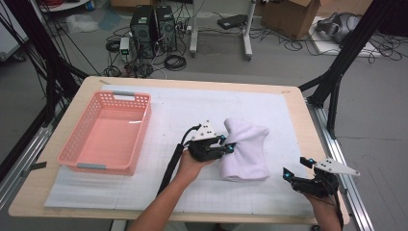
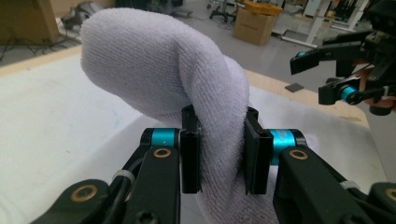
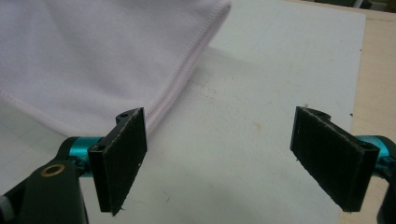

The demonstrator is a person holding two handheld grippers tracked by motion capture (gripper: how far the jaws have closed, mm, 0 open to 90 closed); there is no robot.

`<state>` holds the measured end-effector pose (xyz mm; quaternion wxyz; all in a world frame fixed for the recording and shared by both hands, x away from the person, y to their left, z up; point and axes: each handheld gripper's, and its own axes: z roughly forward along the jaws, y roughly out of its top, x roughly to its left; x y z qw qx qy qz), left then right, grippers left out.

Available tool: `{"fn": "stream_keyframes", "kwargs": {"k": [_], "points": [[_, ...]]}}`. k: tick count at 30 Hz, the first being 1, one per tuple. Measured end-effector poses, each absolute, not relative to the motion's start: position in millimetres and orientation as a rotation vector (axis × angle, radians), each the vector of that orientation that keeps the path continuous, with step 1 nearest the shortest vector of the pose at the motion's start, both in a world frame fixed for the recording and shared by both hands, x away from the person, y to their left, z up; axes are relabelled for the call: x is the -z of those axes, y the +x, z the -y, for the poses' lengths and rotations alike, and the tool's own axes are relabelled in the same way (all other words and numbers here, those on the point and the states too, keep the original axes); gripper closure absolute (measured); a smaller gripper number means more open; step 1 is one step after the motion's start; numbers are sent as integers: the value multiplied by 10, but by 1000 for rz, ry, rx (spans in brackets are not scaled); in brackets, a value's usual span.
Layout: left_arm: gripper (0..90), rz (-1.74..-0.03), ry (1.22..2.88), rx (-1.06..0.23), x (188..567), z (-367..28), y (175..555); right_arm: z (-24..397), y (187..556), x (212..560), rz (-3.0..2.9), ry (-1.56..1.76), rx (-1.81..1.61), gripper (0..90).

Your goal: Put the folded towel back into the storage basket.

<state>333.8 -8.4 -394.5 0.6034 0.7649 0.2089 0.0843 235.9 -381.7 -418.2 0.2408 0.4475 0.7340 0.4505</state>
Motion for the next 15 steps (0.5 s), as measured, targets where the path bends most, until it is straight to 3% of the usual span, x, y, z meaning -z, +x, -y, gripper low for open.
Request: {"fn": "stream_keyframes", "kwargs": {"k": [15], "points": [[741,-417,1732,-266,3609,-319,3333,3725,2395,4179,-2033,1197,-1249,175]]}}
